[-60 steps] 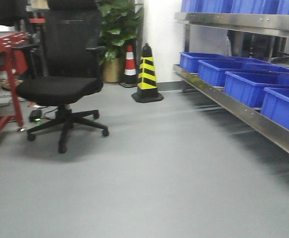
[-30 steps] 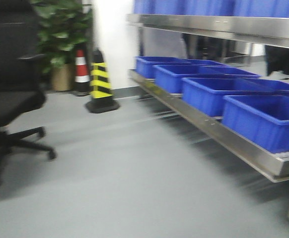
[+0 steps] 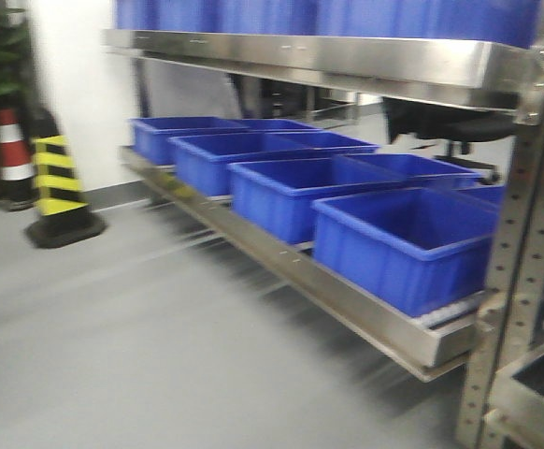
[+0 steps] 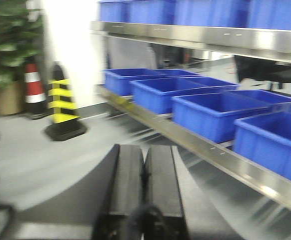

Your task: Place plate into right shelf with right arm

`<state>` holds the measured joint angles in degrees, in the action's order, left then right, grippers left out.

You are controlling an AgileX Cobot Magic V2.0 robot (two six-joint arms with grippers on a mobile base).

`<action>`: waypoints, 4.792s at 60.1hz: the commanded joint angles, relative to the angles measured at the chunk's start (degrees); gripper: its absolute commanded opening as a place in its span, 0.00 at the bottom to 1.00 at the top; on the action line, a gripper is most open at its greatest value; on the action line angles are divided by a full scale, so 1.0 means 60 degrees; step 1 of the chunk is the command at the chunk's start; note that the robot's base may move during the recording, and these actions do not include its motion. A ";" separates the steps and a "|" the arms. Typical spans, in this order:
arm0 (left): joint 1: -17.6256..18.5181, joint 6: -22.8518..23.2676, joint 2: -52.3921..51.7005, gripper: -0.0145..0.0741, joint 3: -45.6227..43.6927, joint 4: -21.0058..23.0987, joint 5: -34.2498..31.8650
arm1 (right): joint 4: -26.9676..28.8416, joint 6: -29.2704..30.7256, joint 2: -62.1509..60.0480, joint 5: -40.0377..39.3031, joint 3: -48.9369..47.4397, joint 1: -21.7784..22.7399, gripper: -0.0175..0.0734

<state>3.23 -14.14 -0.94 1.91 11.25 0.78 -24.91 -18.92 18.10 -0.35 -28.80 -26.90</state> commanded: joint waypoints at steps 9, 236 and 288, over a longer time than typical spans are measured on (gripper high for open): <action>0.0013 0.0023 -0.0057 0.11 0.0052 0.0021 -0.0826 | -0.0097 0.0069 0.0147 -0.0800 -0.0298 0.0038 0.25; 0.0013 0.0023 -0.0057 0.11 0.0052 0.0021 -0.0826 | 0.0329 0.0069 0.7976 -0.1625 -0.6788 0.5005 0.25; 0.0013 0.0023 -0.0057 0.11 0.0052 0.0021 -0.0826 | 0.0332 0.0051 0.7902 0.1072 -0.7015 0.4920 0.86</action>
<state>3.23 -14.14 -0.94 1.91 11.25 0.78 -22.79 -18.92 70.72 7.23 -68.33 2.81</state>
